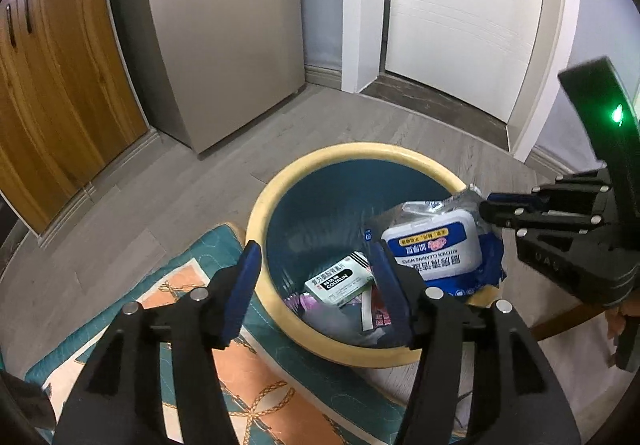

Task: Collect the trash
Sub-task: 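Carry the wipes pack and plastic bag over the teal bin and release both, then move both open grippers back over the mat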

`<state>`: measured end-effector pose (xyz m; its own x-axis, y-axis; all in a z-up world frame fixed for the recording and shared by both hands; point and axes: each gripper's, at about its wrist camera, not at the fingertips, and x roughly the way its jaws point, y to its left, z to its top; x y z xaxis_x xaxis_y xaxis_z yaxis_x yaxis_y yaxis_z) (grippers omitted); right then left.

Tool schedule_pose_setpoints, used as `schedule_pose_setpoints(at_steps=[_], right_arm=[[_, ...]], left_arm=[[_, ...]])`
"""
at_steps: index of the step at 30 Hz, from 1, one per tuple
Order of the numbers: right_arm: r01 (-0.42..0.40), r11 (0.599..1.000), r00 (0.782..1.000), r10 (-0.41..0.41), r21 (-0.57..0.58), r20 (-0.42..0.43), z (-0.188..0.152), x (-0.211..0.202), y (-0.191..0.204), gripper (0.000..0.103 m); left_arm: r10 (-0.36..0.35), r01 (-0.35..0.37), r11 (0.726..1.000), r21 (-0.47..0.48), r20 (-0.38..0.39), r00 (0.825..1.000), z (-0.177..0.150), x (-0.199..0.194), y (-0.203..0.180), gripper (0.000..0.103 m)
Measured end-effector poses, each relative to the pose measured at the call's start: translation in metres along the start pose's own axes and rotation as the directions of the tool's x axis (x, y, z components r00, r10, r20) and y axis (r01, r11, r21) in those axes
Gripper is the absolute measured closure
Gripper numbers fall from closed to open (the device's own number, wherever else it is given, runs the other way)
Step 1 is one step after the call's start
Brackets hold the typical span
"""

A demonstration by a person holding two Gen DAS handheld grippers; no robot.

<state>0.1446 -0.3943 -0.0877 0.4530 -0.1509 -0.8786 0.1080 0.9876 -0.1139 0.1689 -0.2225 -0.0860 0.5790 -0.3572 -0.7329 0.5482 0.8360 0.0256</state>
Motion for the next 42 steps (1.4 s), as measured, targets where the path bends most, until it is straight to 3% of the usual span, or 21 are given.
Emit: schedule_pose_setpoints(at_steps=[12,26,27,29,35,37,42], right_arm=[[0.047,0.997,0.999,-0.047,-0.057,0.009,0.001,0.003,0.018,0.093],[0.024,0.997,0.996,-0.018,-0.069,0.092,0.006,-0.025,0.04,0.068],[0.021,0.997,0.995,-0.014,-0.069,0.097,0.006,-0.027,0.041,0.066],[0.02,0.998,0.994,-0.012,-0.067,0.109,0.008,-0.031,0.043,0.049],[0.004,1.0,0.983,0.0,-0.021,0.186,0.012,-0.054,0.045,0.016],[-0.022,1.0,0.974,0.019,0.01,0.225,0.014,-0.065,0.044,0.009],[-0.058,0.998,0.951,0.044,0.038,0.306,0.019,-0.086,0.053,0.005]], left_arm=[[0.043,-0.042,0.999,-0.023,0.029,0.999,-0.001,-0.024,0.013,0.042],[0.085,-0.084,0.996,-0.026,0.058,0.995,-0.01,-0.059,0.028,0.038],[0.087,-0.086,0.996,-0.027,0.06,0.994,-0.012,-0.061,0.028,0.038],[0.098,-0.096,0.995,-0.031,0.068,0.993,-0.014,-0.067,0.032,0.029],[0.133,-0.129,0.99,-0.049,0.077,0.988,-0.021,-0.082,0.047,0.017],[0.139,-0.135,0.989,-0.054,0.085,0.987,-0.025,-0.09,0.053,0.014],[0.163,-0.155,0.984,-0.083,0.106,0.981,-0.036,-0.112,0.071,0.008]])
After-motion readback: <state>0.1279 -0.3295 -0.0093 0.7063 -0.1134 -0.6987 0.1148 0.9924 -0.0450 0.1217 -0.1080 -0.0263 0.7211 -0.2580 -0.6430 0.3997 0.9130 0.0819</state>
